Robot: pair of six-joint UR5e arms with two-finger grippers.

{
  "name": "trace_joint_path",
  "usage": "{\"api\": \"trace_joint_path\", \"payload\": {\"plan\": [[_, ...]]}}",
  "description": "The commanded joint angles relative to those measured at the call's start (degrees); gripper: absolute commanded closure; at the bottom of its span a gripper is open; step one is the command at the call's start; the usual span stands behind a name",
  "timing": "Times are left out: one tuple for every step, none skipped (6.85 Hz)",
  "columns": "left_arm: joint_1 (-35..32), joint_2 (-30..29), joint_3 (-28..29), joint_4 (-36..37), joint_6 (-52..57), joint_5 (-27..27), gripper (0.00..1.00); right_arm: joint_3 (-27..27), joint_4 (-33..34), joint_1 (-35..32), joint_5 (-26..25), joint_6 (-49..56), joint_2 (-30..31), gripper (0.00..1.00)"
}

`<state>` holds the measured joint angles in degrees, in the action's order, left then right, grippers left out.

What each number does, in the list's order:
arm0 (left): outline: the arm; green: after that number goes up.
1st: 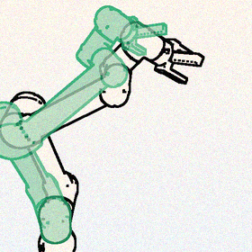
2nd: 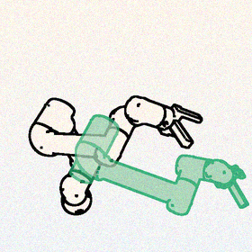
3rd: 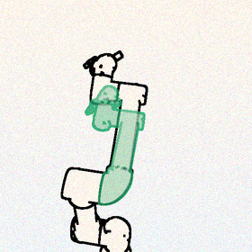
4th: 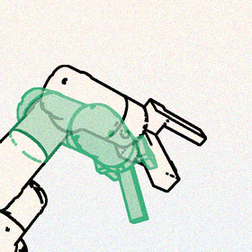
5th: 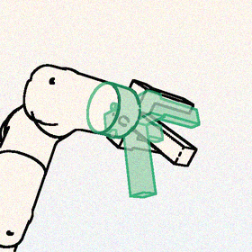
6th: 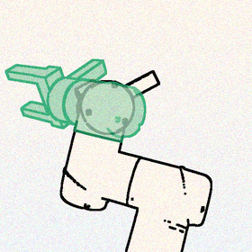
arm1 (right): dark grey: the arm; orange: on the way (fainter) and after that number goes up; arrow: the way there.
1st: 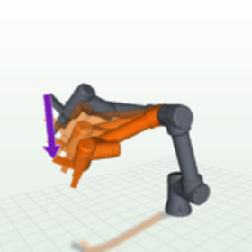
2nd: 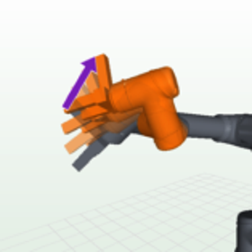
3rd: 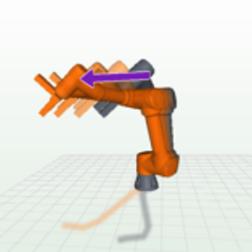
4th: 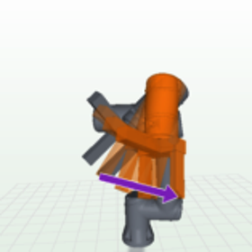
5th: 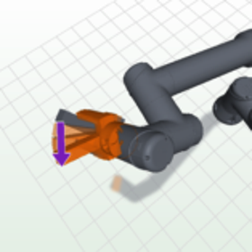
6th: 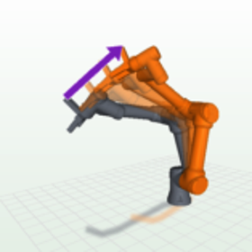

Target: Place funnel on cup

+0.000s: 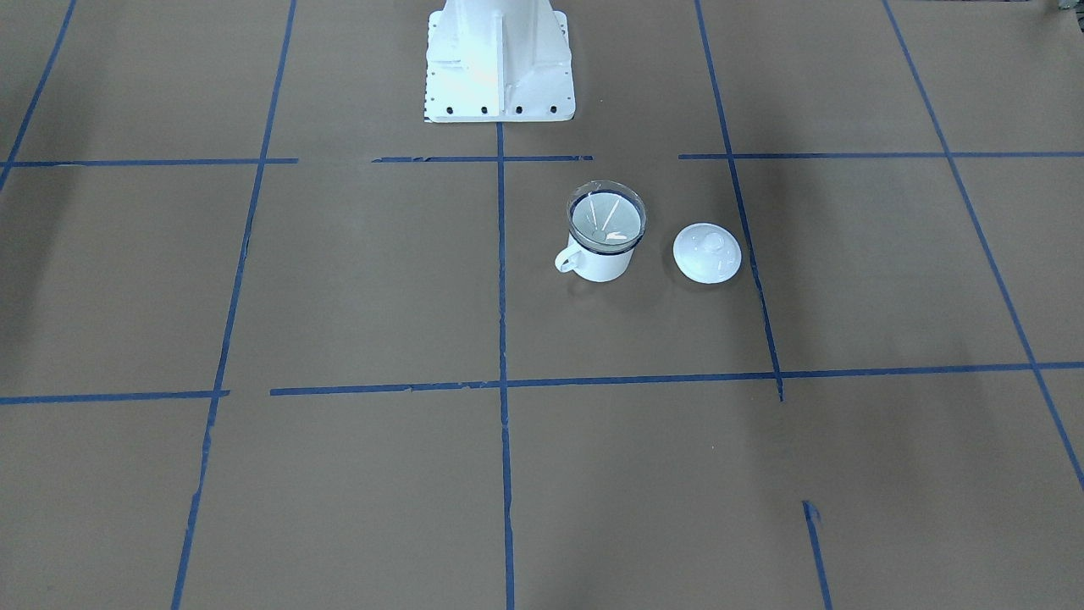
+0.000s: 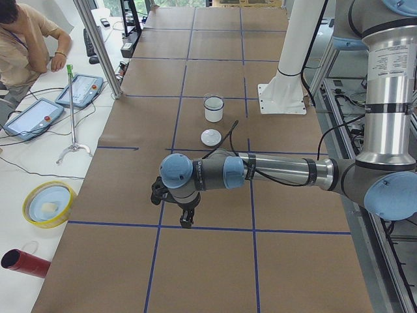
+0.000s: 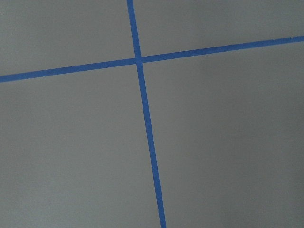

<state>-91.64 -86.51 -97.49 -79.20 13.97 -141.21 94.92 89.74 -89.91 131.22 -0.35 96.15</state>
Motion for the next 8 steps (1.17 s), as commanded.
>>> {"api": "trace_joint_path", "payload": {"plan": [[0.0,0.5,0.2,-0.1,0.1,3.9,0.00,0.0,0.0,0.0,0.0,0.0,0.0,0.00],[0.1,-0.1,0.5,-0.3,-0.1,4.6,0.00,0.0,0.0,0.0,0.0,0.0,0.0,0.00],[0.1,-0.3,0.4,-0.2,-0.2,5.1,0.00,-0.1,0.0,0.0,0.0,0.0,0.0,0.00],[0.1,0.1,0.4,-0.2,-0.2,5.1,0.00,0.0,0.0,0.0,0.0,0.0,0.0,0.00],[0.1,0.2,0.2,-0.2,-0.2,5.3,0.00,0.0,0.0,0.0,0.0,0.0,0.0,0.00],[0.1,0.1,0.2,-0.2,-0.2,5.2,0.00,0.0,0.0,0.0,0.0,0.0,0.0,0.00],[0.1,0.1,0.4,-0.2,-0.3,5.2,0.00,0.0,0.0,0.0,0.0,0.0,0.0,0.00],[0.1,0.0,0.4,-0.2,-0.3,5.1,0.00,0.0,0.0,0.0,0.0,0.0,0.0,0.00]]}}
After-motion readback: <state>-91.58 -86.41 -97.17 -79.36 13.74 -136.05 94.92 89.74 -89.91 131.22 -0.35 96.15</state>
